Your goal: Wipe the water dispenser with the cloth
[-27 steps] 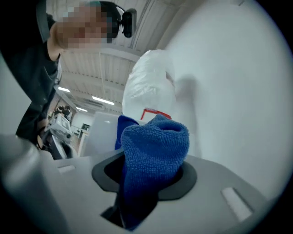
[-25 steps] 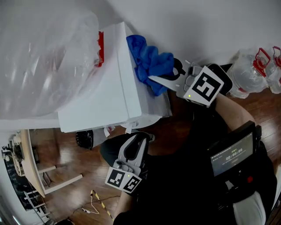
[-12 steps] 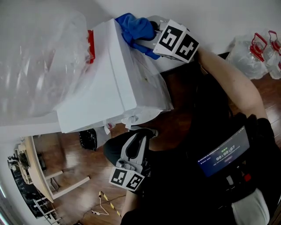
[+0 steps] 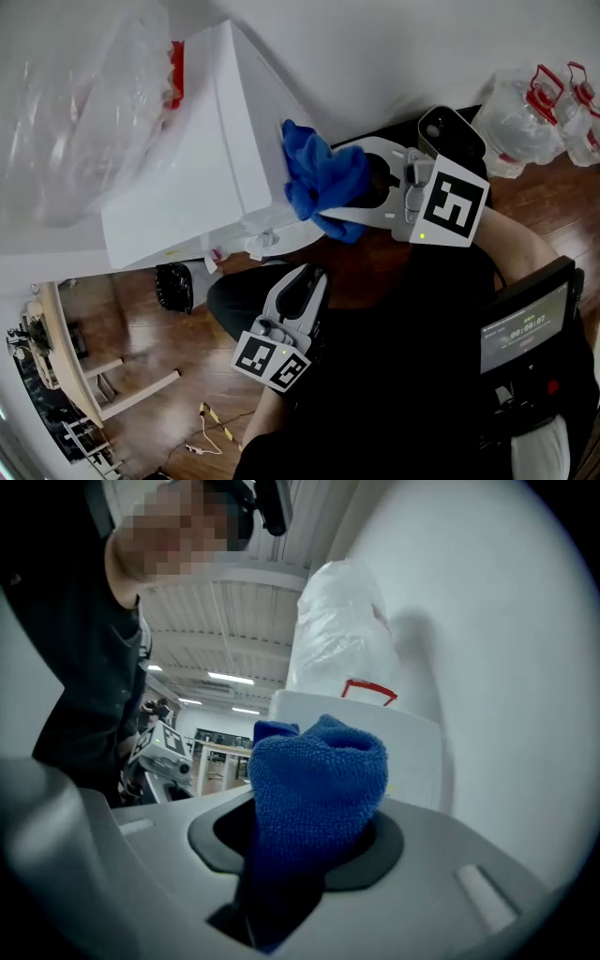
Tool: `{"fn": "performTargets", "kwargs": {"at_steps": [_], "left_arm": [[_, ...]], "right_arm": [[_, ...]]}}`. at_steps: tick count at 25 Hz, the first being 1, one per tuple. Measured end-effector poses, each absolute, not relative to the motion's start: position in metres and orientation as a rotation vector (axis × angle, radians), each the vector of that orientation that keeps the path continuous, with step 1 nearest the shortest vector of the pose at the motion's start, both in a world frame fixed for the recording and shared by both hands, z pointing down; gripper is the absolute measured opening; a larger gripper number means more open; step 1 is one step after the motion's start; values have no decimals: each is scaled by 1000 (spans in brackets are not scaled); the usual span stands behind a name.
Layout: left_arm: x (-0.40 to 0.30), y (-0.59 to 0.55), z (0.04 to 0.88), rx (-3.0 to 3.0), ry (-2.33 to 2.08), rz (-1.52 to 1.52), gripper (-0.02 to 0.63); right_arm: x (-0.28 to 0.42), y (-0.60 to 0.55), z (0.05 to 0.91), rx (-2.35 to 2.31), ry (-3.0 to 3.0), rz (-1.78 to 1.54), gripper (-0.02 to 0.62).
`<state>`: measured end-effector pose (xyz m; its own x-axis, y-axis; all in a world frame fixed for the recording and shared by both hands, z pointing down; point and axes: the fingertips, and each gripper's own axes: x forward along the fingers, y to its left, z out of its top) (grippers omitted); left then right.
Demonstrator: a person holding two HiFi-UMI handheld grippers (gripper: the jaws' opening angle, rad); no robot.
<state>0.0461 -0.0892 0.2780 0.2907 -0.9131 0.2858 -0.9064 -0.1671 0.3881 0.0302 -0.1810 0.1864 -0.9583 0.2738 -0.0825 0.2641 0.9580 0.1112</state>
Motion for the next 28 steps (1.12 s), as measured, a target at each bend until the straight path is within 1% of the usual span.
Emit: {"fn": "performTargets", "kwargs": {"at_steps": [5,7,11,12,16,23,28], "left_arm": [[54,-96,281,2081,-1603,-15,101],[54,-98,282,2069,-1615,-7,101],[46,-92,285,2027,-1672,32,101],[43,-89,286,2011,-1687,41,101],[31,-79,285,1950,-1739,62,101],[32,-70,286,1945,-1742,74,101],[30,-69,286,1963,-1721,42,101]], "right_arm": [[38,-171,192,431,3005,26,161],[29,-193,196,373,3000,-80,161],[-4,-253,221,278,2990,-88,161],[-13,-265,226,275,2986,-135,161],[-41,-317,240,204,2934,-452,164],[-79,-404,291,-183,2677,-1122,163],[-62,-368,292,-191,2574,-1248,160]]}}
